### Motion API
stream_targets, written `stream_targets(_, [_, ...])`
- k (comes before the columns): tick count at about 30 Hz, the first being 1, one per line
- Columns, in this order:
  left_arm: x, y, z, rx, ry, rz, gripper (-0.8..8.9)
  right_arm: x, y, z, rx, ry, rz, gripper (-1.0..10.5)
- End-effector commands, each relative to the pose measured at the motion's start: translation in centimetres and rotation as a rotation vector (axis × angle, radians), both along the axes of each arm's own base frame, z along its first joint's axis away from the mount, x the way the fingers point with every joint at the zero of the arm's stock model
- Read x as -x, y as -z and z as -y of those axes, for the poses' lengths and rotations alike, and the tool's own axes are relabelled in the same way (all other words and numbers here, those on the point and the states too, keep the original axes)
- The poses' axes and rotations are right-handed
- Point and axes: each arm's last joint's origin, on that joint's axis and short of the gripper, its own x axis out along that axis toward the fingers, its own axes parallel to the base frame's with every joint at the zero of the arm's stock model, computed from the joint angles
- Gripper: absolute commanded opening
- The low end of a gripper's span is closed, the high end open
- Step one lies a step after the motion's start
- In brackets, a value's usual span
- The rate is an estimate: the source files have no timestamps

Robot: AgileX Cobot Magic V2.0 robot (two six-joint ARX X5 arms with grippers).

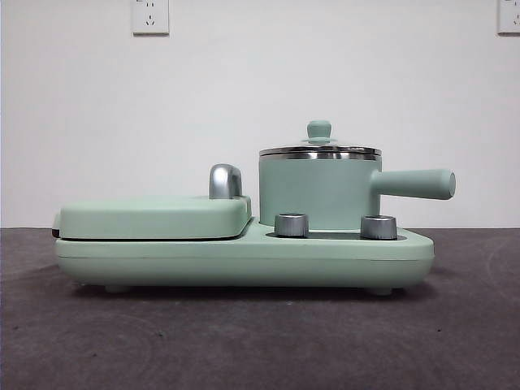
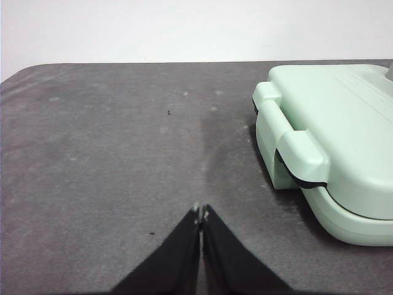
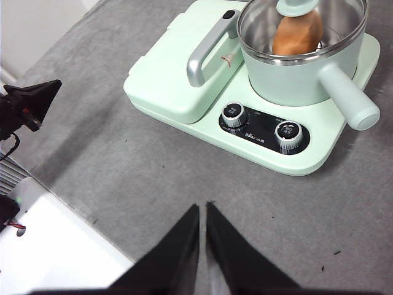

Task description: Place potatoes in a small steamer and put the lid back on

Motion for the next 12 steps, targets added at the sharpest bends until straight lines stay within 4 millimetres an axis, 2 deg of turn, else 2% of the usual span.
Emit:
stream_targets(1, [-0.08,0.70,0.00,-0.009,0.005,-0.023,0.06,-0.08,-0.31,-0.07,-0.001,-0.009,0.018,0.2])
stream_targets(12, [-0.08,0.70,0.00,-0.009,0.005,-0.023,0.06,-0.08,-0.32,-0.04,-0.001,-0.004,0.021,0.2])
